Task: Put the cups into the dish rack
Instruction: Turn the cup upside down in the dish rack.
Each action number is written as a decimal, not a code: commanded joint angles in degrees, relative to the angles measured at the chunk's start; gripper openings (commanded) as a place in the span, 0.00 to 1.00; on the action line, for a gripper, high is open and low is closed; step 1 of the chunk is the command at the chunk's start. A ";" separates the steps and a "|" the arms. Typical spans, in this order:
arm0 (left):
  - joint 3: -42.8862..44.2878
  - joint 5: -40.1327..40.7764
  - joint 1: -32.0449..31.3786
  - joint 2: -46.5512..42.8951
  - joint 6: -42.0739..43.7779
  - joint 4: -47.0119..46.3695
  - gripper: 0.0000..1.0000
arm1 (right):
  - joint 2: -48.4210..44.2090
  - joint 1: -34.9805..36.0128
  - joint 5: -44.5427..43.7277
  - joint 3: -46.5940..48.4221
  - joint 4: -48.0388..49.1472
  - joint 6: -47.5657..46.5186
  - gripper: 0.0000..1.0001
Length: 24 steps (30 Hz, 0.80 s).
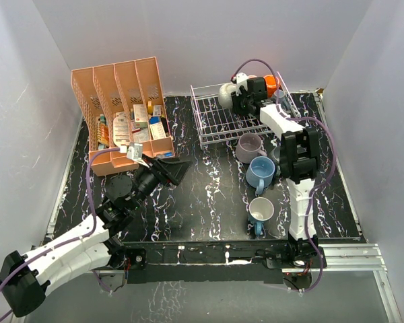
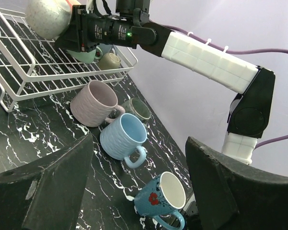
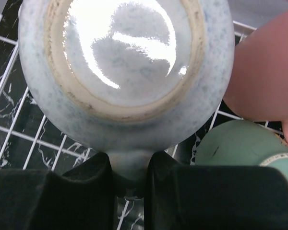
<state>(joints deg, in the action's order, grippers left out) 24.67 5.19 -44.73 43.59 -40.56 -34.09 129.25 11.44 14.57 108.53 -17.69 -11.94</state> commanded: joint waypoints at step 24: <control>1.76 1.46 0.26 -2.83 0.87 2.17 0.76 | 4.52 1.04 -10.64 6.74 17.08 2.98 0.20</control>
<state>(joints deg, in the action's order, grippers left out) 24.75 6.04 -44.73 42.30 -40.47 -31.62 135.55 12.36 5.08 111.13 -10.66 -8.69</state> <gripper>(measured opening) 0.757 0.205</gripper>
